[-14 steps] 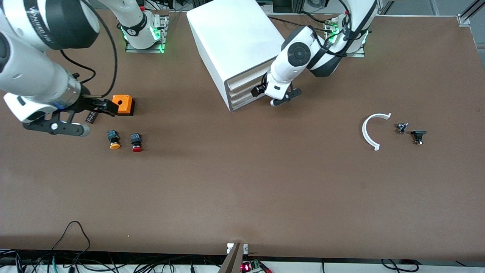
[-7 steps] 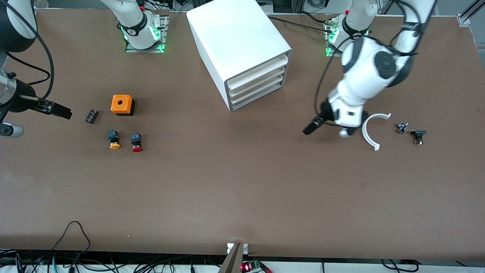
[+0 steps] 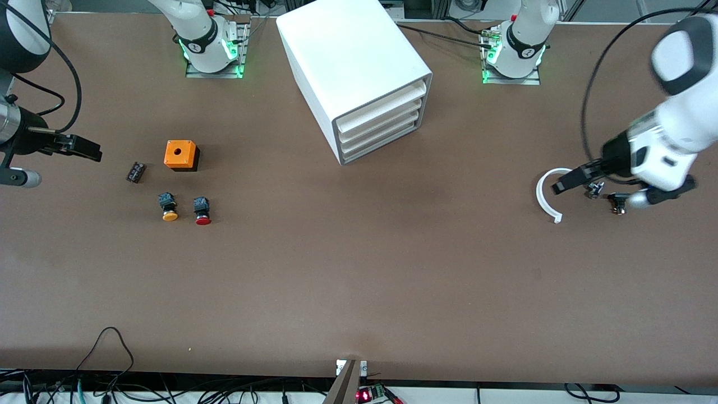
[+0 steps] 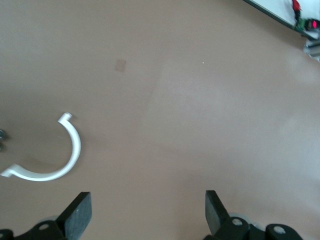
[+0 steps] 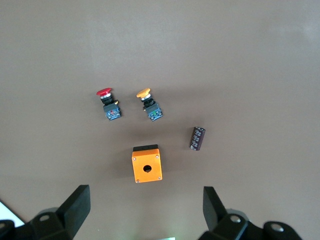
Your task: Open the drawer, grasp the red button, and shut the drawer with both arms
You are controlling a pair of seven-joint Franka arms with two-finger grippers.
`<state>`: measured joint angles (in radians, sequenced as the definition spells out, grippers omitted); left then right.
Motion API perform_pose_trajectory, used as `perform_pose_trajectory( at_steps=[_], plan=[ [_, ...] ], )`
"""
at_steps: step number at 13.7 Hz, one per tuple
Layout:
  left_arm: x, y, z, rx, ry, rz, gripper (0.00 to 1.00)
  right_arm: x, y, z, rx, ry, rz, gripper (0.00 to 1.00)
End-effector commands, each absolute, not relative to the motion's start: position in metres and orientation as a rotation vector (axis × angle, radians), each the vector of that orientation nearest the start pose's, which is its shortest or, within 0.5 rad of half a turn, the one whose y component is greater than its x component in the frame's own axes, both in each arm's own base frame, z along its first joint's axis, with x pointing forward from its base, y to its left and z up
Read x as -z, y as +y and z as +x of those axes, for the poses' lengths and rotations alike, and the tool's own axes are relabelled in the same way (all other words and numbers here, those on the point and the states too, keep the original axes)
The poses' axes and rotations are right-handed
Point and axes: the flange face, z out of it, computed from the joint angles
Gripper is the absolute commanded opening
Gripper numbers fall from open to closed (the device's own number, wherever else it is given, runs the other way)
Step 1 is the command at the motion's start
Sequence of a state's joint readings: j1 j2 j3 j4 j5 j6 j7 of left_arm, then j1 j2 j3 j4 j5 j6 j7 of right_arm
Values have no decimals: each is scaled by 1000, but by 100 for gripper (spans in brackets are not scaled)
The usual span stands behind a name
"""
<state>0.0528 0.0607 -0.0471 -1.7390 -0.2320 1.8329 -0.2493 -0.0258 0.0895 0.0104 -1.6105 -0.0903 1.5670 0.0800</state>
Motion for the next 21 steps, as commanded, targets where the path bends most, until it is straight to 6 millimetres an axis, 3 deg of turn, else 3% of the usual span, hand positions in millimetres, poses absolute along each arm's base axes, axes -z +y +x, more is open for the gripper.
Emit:
perform_pose_trajectory(
  at_steps=[1, 4, 8, 13, 17, 21],
  plan=[
    [-572, -20, 572, 57, -295, -3215, 100, -558, -18, 525, -154, 98, -3206, 100],
    [-595, -22, 557, 80, -129, -3134, 100, -559, -19, 523, -121, 6, -3184, 100],
    [-615, -12, 553, 135, 285, -3076, 100, -559, -23, 518, -158, 18, -3157, 100],
    [-619, -15, 551, 143, 328, -3068, 100, -568, -23, 512, -144, 73, -3161, 100],
    [-621, -17, 557, 147, 334, -3070, 100, -572, -23, 488, -69, 72, -3165, 100],
    [-619, -14, 558, 140, 325, -3073, 100, -574, -23, 482, -69, 72, -3163, 100]
  ],
)
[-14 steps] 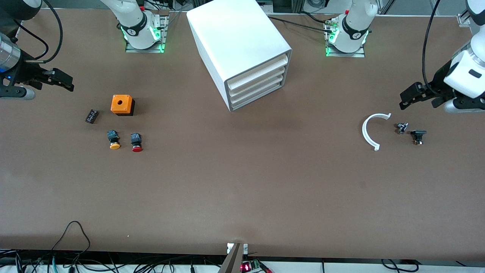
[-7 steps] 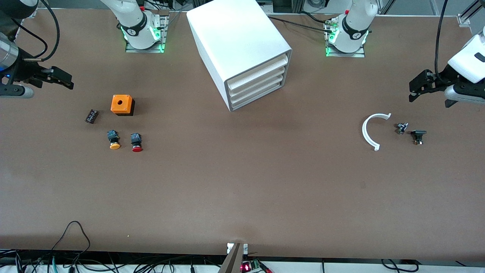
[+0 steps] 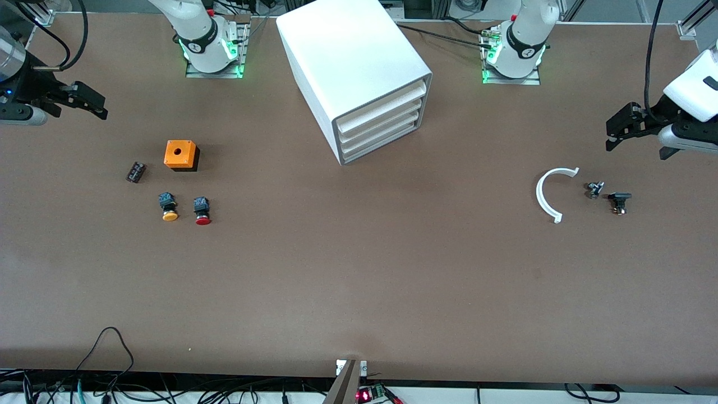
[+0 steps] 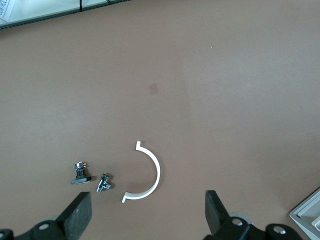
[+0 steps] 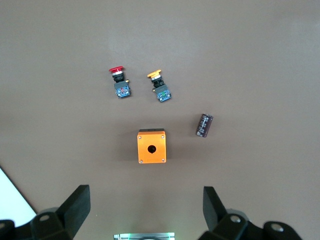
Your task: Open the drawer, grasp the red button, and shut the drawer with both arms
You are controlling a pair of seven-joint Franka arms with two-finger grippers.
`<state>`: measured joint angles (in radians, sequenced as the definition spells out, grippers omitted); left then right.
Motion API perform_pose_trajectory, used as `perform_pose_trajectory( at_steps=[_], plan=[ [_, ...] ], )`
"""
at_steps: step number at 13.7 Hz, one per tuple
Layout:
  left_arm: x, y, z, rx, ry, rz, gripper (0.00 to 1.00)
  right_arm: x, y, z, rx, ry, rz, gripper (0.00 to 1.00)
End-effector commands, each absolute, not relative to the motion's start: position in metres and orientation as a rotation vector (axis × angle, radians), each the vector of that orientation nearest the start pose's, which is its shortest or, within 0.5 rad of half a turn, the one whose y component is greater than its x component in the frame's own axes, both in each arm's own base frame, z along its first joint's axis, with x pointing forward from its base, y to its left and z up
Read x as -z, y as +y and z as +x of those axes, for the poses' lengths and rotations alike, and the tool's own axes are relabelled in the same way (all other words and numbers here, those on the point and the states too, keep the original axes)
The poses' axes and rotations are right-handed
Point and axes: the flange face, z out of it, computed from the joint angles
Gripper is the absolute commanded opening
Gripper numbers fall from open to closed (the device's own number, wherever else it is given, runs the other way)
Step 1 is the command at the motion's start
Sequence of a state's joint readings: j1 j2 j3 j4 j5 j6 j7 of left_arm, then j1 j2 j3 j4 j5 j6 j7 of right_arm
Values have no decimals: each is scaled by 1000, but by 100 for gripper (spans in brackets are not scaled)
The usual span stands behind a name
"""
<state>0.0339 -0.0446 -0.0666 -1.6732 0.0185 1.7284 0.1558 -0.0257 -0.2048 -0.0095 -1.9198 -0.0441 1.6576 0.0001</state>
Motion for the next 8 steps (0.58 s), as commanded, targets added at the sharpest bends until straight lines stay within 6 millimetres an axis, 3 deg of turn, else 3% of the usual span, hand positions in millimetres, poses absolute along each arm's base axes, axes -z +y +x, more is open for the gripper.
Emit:
perform_pose_trajectory(
  at_steps=[1, 8],
  plan=[
    [-619, -14, 558, 140, 325, -3073, 100, -573, -23, 484, -69, 72, -3163, 100],
    [-619, -14, 557, 121, 325, -3076, 100, -580, -23, 488, -25, 66, -3171, 100]
  ],
)
